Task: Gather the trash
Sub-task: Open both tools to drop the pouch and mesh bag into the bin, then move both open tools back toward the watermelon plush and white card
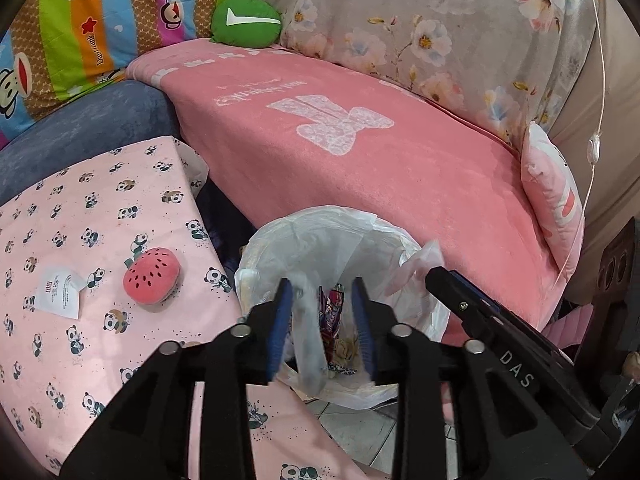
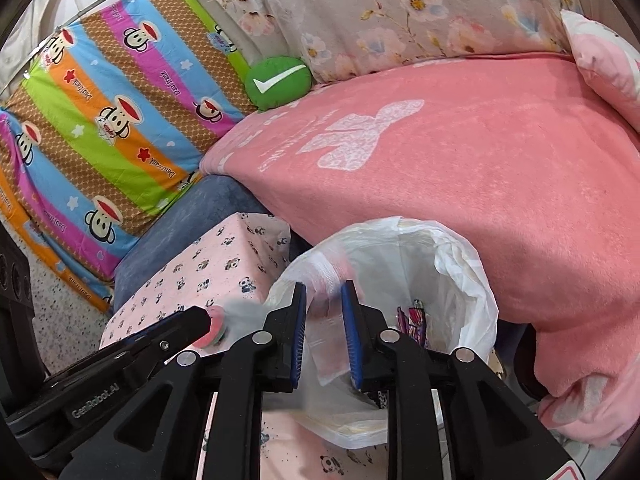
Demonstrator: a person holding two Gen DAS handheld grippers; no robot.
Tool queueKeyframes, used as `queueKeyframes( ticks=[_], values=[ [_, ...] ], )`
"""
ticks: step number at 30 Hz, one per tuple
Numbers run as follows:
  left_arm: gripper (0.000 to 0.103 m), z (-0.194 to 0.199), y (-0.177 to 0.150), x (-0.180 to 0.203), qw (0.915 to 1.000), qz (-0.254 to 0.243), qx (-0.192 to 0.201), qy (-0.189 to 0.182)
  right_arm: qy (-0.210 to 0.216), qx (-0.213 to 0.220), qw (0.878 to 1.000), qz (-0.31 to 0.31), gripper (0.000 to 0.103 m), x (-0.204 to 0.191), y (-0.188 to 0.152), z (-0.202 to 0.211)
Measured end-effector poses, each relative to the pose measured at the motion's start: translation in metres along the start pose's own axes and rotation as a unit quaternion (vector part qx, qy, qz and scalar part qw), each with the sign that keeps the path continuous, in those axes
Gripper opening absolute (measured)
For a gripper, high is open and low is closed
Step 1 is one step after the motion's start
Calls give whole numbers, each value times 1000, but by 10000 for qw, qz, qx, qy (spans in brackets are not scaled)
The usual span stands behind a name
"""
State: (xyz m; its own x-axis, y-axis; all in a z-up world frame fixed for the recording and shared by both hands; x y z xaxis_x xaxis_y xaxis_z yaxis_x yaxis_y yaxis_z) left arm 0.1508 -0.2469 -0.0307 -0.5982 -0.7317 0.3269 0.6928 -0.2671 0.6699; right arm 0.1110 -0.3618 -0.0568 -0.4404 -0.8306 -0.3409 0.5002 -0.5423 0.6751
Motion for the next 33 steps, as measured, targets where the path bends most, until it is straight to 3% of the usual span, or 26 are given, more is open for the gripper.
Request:
queueKeyframes(
  ticks=[4,33],
  values=[
    [35,-1,-2,-4,10000,22,-32,55,-54,-12,10000,15,32,0,-2,-3],
    [35,20,-16,-62,9984,463,6,318,182,-199,9983,514,36,-58,-27,-9]
  ],
)
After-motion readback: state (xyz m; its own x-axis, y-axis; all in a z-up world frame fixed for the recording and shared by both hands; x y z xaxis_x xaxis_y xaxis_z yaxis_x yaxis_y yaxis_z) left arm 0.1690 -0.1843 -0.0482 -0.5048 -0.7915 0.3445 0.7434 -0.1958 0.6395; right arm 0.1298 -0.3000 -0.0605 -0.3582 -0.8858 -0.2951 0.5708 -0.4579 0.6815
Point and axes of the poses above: each gripper's, at about its wrist camera, not at the fingertips, and z roughly against the way its jaws point, x to its right, y to its top, the point moved 9 cm from there along -z, roughly the way its jaws point, and after that the axes turned 8 degrees about -y, right-handed, at the moved point
